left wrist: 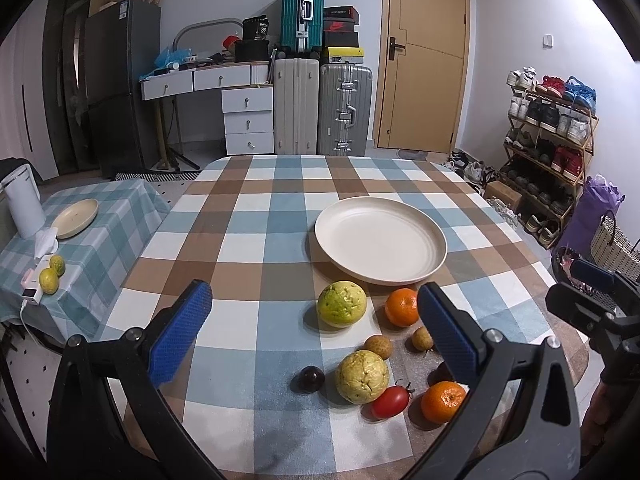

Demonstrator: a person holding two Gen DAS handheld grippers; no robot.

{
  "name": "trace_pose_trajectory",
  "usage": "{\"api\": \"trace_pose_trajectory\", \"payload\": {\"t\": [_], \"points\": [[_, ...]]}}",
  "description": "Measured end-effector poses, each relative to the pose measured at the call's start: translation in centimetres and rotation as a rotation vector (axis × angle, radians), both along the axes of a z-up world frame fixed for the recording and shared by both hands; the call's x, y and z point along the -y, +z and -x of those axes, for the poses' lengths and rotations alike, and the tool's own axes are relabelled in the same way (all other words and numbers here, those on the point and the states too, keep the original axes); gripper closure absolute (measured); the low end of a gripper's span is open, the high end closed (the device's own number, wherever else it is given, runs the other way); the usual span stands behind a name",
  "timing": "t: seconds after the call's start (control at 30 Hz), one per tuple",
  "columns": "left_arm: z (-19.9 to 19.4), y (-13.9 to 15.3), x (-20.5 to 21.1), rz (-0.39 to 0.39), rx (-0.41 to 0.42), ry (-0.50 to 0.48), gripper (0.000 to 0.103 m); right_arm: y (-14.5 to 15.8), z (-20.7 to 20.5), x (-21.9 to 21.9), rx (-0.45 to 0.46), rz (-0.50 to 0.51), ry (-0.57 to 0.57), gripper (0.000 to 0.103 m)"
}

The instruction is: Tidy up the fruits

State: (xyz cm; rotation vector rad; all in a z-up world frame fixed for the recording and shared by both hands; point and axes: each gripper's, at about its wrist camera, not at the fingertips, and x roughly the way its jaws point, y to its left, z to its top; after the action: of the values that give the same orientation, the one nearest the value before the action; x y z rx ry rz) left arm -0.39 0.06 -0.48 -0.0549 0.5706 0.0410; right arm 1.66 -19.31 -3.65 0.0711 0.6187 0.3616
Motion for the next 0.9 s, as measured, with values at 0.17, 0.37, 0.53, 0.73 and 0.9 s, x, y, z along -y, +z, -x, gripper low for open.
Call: {"api": "trace_pose_trajectory", "payload": {"t": [0.17,0.37,0.53,0.73,0.9], "points": [[-0.1,0.3,-0.3,0.012,-0.008,0.002,0.001,0.0,0.0,0.1,-0.001,-0.001,0.001,0.0],[-0.1,0.5,-0.5,0.009,-0.005,0.003,0.001,0.0,-0.1,0.1,-0.002,-0.003,0.002,0.0],[-0.2,0.5,-0.4,0.007,-0.005,0.005,0.001,0.0,-0.1,0.1,-0.001,-0.004,0.002,0.0],[-0.6,0.3,-0.8,0.027,-0.033,-0.001,0.001,0.0,-0.1,0.1,-0.004,-0.005,0.004,0.0],[-2.3,-0.1,-1.9,0.053,-0.092,-0.014,0.001,-0.2,-0.4,-0.2,-0.014,-0.02,0.029,0.0]]}}
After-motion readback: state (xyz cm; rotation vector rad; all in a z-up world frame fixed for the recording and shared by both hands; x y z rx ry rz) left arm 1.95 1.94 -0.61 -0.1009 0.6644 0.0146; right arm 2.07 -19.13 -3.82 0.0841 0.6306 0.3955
